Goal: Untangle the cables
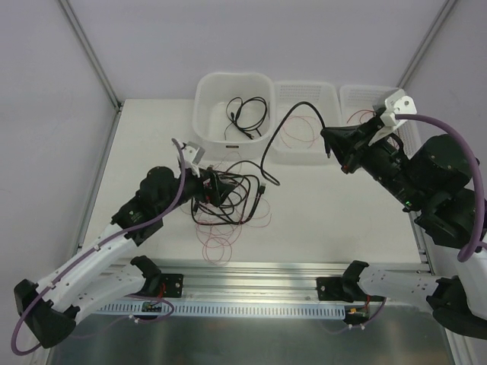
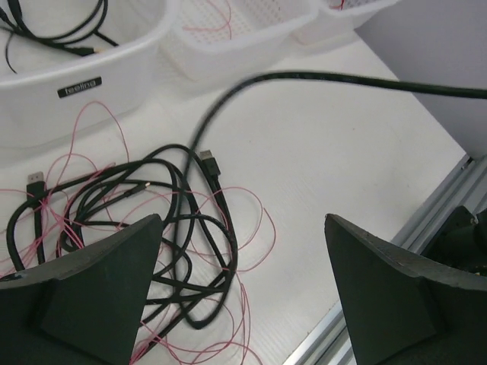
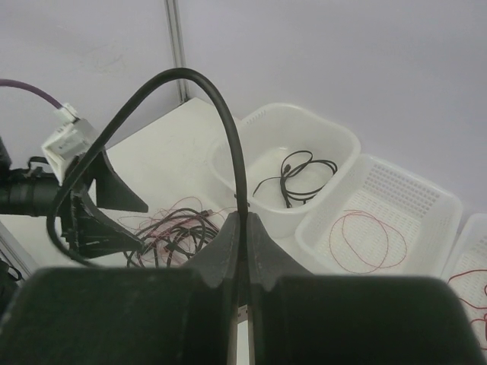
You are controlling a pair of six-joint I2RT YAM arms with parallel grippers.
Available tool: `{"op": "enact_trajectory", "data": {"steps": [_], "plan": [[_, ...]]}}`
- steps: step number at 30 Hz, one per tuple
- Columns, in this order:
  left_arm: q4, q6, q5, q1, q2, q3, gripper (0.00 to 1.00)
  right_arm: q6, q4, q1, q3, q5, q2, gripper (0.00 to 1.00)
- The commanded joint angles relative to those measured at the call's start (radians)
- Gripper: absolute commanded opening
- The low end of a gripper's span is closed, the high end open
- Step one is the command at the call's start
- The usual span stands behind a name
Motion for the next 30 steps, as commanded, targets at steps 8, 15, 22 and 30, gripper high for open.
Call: {"op": "enact_trajectory", "data": {"steps": [8, 15, 22, 30], "plan": [[0.055, -0.012, -0.070, -0.008, -0.049, -0.069, 0.89, -0.002, 0.046, 0.001, -0.027, 0.008, -0.027, 0.01], [0.056, -0.028, -0.069, -0.010, 0.113, -0.076, 0.75, 0.003, 0.051, 0.000, -0.048, 0.010, -0.044, 0.01], [0.053, -0.009, -0.001, -0.010, 0.083, 0.021, 0.00, 0.015, 0.022, 0.000, -0.168, 0.037, -0.064, 0.01], [-0.072, 0.053, 0.111, -0.011, 0.115, 0.478, 0.00, 0.138, 0.042, 0.001, -0.468, -0.004, -0.013, 0.35]]}}
